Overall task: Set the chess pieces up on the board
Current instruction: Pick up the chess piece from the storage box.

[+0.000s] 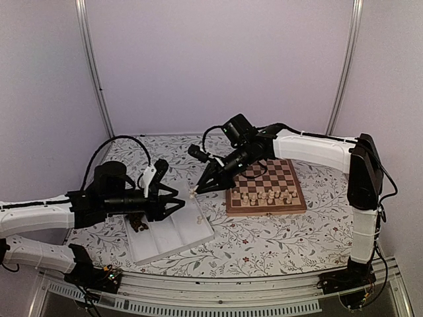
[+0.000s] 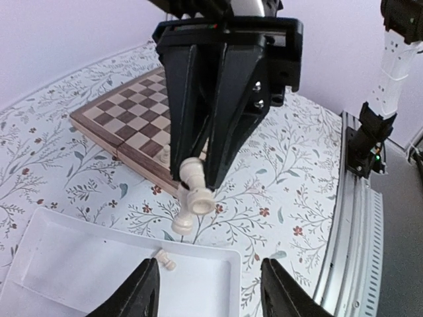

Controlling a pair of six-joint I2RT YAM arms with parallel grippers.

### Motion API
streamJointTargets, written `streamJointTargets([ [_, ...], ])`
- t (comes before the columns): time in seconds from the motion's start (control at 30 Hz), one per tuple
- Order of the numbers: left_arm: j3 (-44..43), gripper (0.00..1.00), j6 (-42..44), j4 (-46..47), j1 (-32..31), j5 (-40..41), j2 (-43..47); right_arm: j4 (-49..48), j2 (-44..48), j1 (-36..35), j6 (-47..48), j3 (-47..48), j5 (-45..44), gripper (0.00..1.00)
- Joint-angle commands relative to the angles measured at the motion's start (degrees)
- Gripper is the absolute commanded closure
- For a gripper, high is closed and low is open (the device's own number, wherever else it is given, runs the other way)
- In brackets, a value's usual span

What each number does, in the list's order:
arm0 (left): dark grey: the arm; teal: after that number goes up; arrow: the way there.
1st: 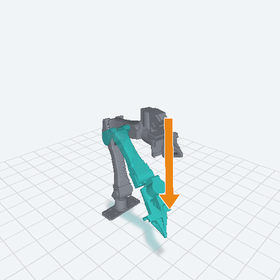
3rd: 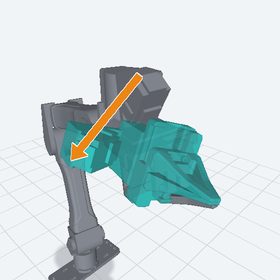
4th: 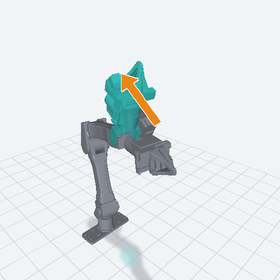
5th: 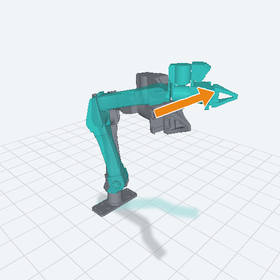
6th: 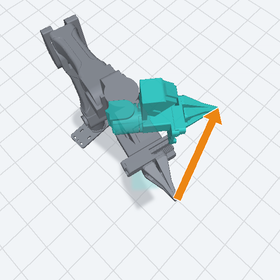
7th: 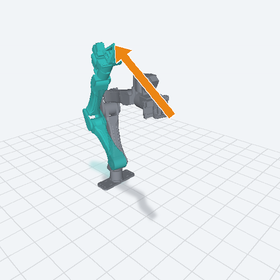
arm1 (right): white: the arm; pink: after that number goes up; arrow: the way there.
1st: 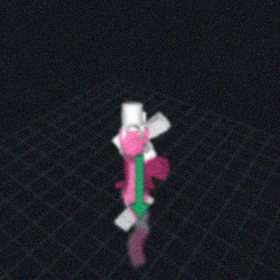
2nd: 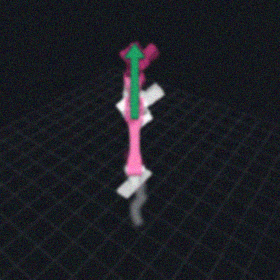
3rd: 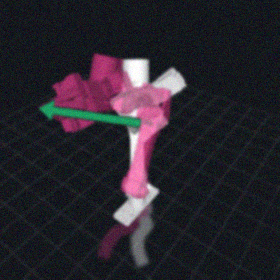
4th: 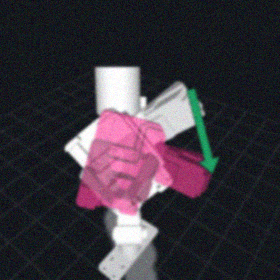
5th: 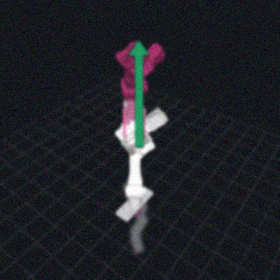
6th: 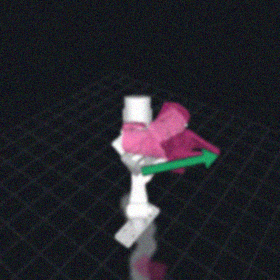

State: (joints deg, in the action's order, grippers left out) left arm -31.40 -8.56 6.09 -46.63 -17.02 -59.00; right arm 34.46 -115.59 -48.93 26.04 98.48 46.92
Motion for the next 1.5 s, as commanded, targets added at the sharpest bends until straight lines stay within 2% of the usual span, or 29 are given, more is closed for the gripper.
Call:
streamJointTargets([
  [0.0, 7.6, 0.46, -2.4, 20.3, -1.4, 9.8, 2.8, -2.4, 2.4, 0.4, -5.0, -0.6, 8.9, 0.94],
  [0.13, 11.0, 0.45, -1.3, 27.6, -1.5, 7.9, 1.1, -2.8, 3.3, 0.6, -5.6, -0.9, 10.5, 0.94],
  [0.3, 11.2, 0.44, -0.3, 35.0, -1.8, 4.2, -4.2, -3.2, 4.0, 0.5, -6.0, -0.9, 11.5, 0.94],
  [0.53, 7.4, 0.47, 1.8, 36.7, -2.7, -2.0, -10.7, -3.2, 4.7, 0.5, -5.8, -1.2, 10.6, 0.94],
  [0.67, 6.4, 0.55, 2.3, 36.6, -2.9, -3.0, -12.2, -3.3, 4.8, 0.6, -5.6, -1.6, 10.3, 0.94],
  [0.8, 5.7, 0.69, 2.5, 36.4, -2.9, -3.8, -12.7, -3.5, 5.0, 0.6, -5.5, -2.1, 9.9, 0.94],
  [0.93, 4.2, 0.83, 2.6, 34.1, -2.8, -4.6, -13.4, -3.6, 5.3, 0.7, -5.5, -2.2, 9.7, 0.94],
  [1.07, 3.2, 0.92, 2.6, 30.8, -2.8, -4.8, -13.8, -3.7, 5.8, 1.4, -5.4, -2.6, 8.9, 0.93],
  [1.2, 1.2, 0.96, 1.7, 24.5, -2.8, -5.1, -14.2, -4.2, 7.3, 3.0, -5.1, -3.9, 7.6, 0.94],
  [1.47, -7.8, 0.97, 0.3, 3.6, -3.2, -8.6, -19.9, -5.9, 14.1, 9.4, -3.9, -12.5, 5.0, 0.94],
])
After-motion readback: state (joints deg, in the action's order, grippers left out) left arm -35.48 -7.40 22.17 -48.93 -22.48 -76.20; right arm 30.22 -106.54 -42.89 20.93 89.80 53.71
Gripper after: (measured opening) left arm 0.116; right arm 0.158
